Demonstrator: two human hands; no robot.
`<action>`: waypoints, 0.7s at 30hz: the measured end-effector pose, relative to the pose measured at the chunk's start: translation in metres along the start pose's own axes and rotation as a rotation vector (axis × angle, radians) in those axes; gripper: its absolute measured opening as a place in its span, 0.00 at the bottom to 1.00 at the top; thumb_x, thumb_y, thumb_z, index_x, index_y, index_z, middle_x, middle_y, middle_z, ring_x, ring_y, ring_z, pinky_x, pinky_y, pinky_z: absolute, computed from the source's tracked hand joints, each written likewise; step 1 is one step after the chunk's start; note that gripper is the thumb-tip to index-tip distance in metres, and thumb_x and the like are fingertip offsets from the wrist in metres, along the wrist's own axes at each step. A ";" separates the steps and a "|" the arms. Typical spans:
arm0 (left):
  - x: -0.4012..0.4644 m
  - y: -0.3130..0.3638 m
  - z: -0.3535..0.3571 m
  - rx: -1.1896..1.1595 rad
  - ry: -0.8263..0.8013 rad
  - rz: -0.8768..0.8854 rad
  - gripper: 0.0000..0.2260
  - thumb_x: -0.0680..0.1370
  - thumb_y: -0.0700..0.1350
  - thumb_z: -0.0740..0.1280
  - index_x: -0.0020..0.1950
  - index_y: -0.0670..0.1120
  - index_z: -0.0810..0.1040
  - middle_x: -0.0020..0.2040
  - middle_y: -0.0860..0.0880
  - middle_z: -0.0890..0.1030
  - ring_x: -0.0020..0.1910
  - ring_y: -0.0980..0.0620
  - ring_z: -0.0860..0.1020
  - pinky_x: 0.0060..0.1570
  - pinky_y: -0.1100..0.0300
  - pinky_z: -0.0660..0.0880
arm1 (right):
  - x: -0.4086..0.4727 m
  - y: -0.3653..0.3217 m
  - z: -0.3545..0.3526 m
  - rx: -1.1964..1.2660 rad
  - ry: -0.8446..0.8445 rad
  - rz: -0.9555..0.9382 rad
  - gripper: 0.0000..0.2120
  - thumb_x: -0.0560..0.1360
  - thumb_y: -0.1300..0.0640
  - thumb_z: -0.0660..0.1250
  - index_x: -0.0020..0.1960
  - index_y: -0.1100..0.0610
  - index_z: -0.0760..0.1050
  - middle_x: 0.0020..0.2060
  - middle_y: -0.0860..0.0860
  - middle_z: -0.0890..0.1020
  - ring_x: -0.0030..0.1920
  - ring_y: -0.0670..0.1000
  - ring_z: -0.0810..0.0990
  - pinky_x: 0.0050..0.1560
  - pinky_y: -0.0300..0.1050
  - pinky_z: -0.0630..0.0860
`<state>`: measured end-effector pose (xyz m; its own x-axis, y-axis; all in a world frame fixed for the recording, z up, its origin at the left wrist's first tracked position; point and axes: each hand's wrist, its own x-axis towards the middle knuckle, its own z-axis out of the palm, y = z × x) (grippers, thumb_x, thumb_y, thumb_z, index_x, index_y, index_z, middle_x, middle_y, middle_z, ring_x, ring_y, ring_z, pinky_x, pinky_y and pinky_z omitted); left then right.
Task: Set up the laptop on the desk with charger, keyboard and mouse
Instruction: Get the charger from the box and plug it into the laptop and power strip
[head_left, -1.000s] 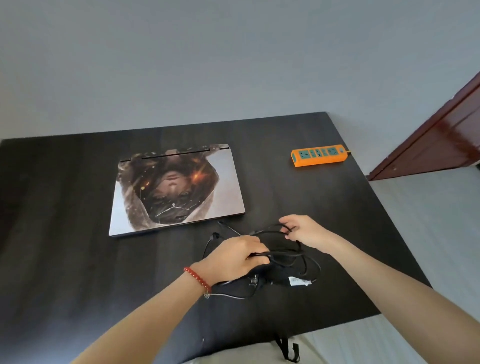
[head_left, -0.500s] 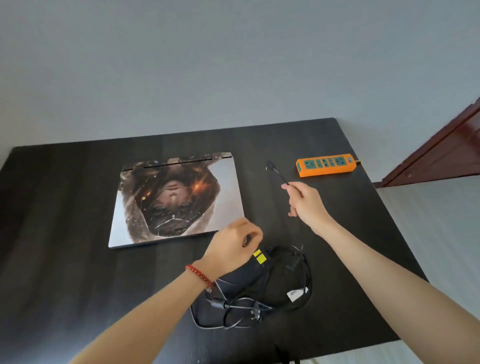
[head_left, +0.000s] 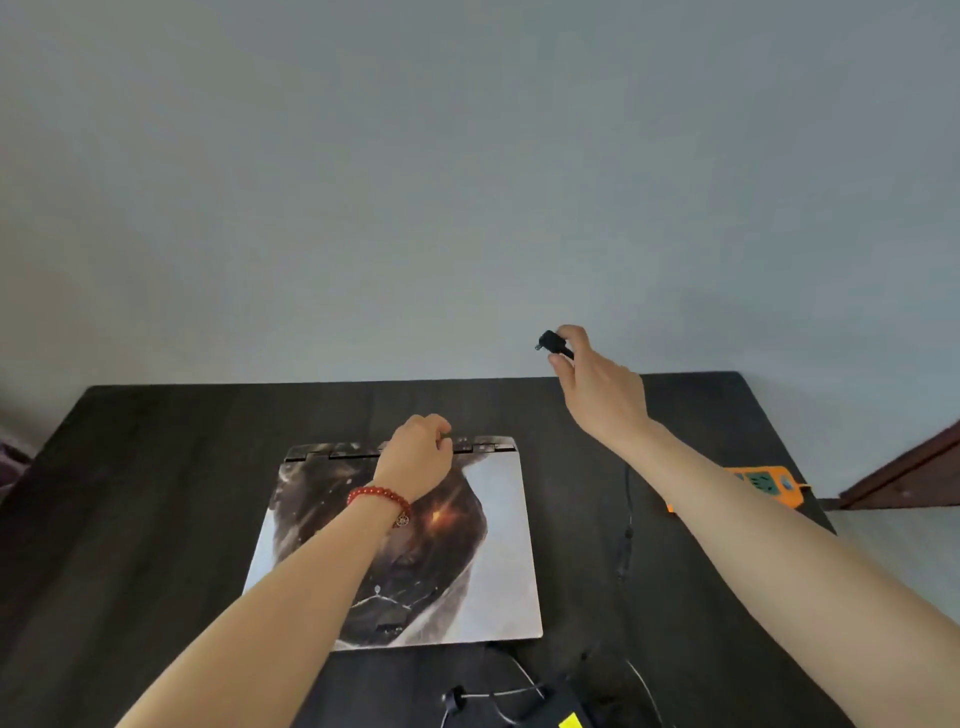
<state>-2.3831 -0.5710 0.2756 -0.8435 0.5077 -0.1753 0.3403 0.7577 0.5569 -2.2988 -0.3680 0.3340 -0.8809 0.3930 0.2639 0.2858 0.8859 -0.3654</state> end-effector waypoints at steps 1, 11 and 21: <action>0.007 -0.010 0.005 0.026 -0.019 -0.018 0.13 0.78 0.42 0.58 0.60 0.44 0.75 0.59 0.43 0.75 0.55 0.44 0.76 0.58 0.51 0.73 | 0.004 0.004 0.013 -0.045 -0.045 -0.019 0.13 0.81 0.50 0.50 0.63 0.52 0.62 0.39 0.50 0.78 0.31 0.54 0.76 0.29 0.43 0.66; 0.082 -0.087 0.072 0.277 -0.038 -0.046 0.17 0.79 0.50 0.56 0.68 0.50 0.68 0.68 0.52 0.69 0.68 0.50 0.64 0.68 0.48 0.55 | 0.043 0.023 0.156 0.187 -0.180 0.307 0.12 0.79 0.56 0.56 0.62 0.54 0.68 0.55 0.53 0.74 0.51 0.54 0.76 0.45 0.51 0.75; 0.098 -0.098 0.105 0.286 0.259 0.120 0.12 0.75 0.47 0.58 0.46 0.50 0.82 0.42 0.52 0.82 0.43 0.49 0.78 0.50 0.52 0.70 | 0.049 0.006 0.244 0.321 -0.338 0.141 0.11 0.78 0.55 0.58 0.60 0.52 0.69 0.52 0.50 0.80 0.53 0.54 0.76 0.50 0.52 0.74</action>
<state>-2.4558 -0.5524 0.1185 -0.8552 0.5070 0.1076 0.5137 0.8016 0.3058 -2.4322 -0.4035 0.1272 -0.9303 0.3547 -0.0938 0.3276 0.6879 -0.6476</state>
